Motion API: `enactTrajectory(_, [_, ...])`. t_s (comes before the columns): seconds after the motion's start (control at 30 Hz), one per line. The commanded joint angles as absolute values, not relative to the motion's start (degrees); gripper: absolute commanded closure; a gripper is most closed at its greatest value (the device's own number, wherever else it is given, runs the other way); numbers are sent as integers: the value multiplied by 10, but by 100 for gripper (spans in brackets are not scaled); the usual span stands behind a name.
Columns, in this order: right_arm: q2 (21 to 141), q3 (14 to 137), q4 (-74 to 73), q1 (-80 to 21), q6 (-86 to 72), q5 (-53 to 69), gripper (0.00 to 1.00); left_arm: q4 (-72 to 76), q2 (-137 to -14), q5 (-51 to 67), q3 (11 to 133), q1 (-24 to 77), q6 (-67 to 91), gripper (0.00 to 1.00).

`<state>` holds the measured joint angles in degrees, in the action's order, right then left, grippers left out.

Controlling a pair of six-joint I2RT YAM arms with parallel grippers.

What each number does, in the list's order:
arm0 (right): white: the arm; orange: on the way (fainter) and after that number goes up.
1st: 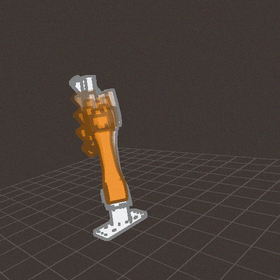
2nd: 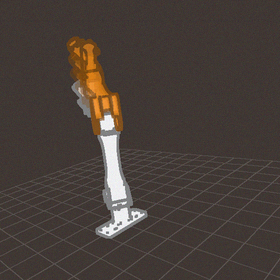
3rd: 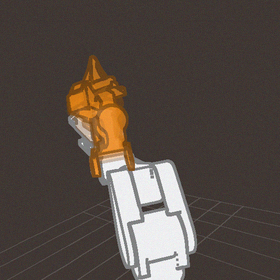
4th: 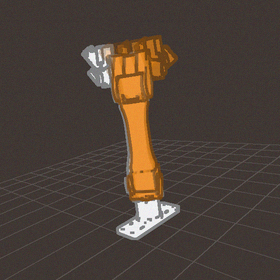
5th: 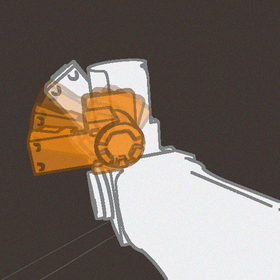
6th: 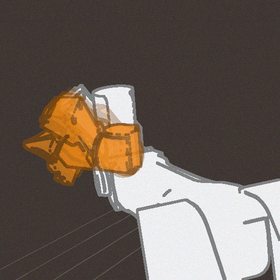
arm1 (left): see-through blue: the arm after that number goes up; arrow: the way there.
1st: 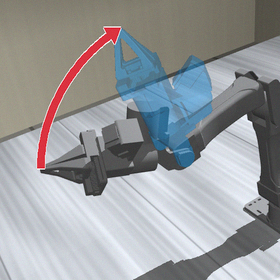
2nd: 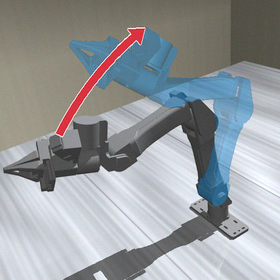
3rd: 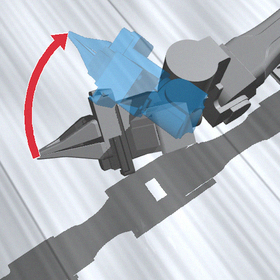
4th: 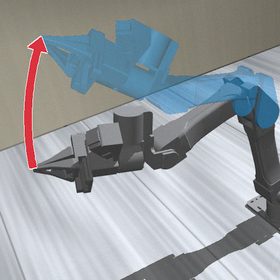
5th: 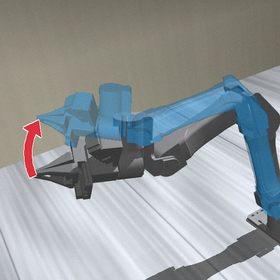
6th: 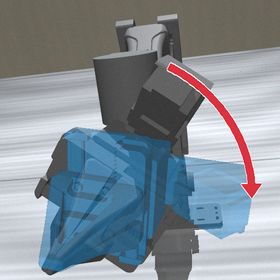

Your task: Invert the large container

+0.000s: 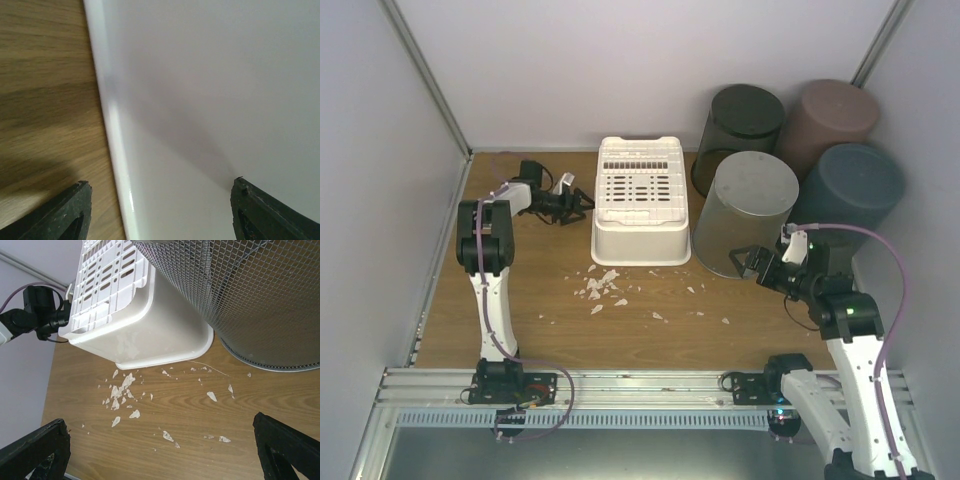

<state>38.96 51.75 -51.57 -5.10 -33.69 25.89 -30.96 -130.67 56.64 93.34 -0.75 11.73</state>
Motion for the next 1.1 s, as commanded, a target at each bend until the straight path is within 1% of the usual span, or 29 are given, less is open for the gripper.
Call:
enactTrajectory(0.0, [378,514,-511,-56,-331,265,0,-319,-1285,536,924,-4,103,24])
enactTrajectory(0.3, [374,508,-507,-56,-332,266,0,-321,-1287,539,956,-25,99,24])
enactTrajectory(0.47, [378,500,-500,-56,-334,270,0,-361,-1337,540,1047,-10,88,24])
enactTrajectory(0.57, [376,499,-499,-56,-337,269,1,-366,-1354,545,1073,-4,92,24])
enactTrajectory(0.97, [386,498,-491,-56,-324,262,0,-335,-1370,552,1114,-4,115,24])
enactTrajectory(1.07, [392,495,-481,-56,-317,265,1,-337,-1381,559,1148,21,124,23])
